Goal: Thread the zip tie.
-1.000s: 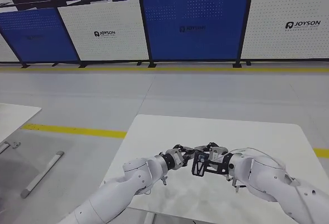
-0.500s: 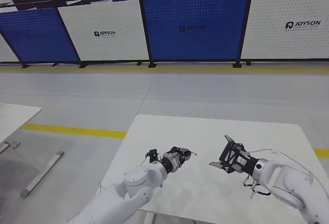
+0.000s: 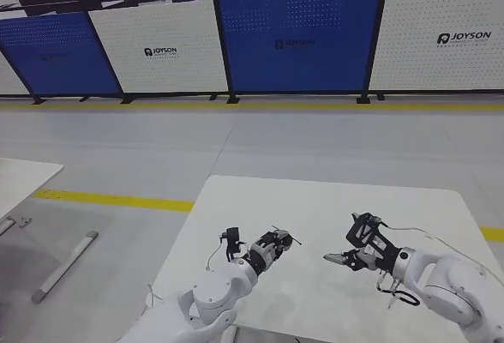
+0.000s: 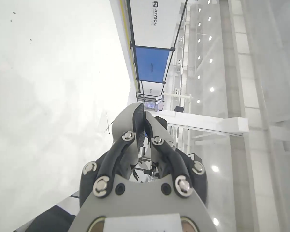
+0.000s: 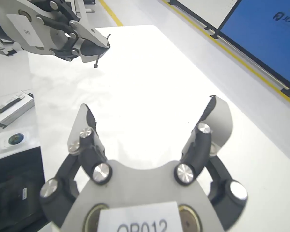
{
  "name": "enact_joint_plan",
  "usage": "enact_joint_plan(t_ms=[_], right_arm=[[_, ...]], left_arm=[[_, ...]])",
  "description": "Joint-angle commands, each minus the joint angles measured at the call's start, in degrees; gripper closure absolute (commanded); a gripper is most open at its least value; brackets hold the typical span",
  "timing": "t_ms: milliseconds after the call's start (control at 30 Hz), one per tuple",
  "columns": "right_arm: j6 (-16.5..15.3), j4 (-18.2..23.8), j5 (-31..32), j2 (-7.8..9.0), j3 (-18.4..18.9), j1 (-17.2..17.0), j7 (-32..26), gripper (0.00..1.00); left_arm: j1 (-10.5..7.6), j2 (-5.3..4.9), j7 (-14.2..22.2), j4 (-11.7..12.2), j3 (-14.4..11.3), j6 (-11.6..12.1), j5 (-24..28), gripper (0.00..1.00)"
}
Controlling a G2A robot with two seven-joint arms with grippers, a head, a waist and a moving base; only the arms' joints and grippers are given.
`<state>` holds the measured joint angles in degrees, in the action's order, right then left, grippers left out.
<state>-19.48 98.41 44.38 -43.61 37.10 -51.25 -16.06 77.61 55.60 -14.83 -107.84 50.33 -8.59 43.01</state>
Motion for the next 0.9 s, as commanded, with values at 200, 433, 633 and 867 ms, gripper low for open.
enact_joint_plan(t_ms=[200, 433, 633, 867], right_arm=[[0.0, -3.7, -34.63, -0.65, -2.06, 3.57, -9.1, 0.0], [0.0, -10.27, -60.82, -3.73, 0.09, 5.26, -26.11, 0.0], [0.0, -14.38, -65.23, -6.21, 1.17, 5.38, -32.64, 0.0], [0.0, -14.38, -65.23, -6.21, 1.17, 5.38, -32.64, 0.0]], left_arm=[[2.73, 0.41, -3.61, 0.6, -1.78, 7.87, -17.68, 1.0], [4.31, 1.36, -6.9, 1.1, -4.77, 9.36, -29.44, 1.0], [3.99, 2.04, -8.09, 1.24, -5.31, 9.15, -28.72, 1.0], [4.27, 2.22, -8.21, 1.14, -5.13, 8.63, -27.05, 1.0]])
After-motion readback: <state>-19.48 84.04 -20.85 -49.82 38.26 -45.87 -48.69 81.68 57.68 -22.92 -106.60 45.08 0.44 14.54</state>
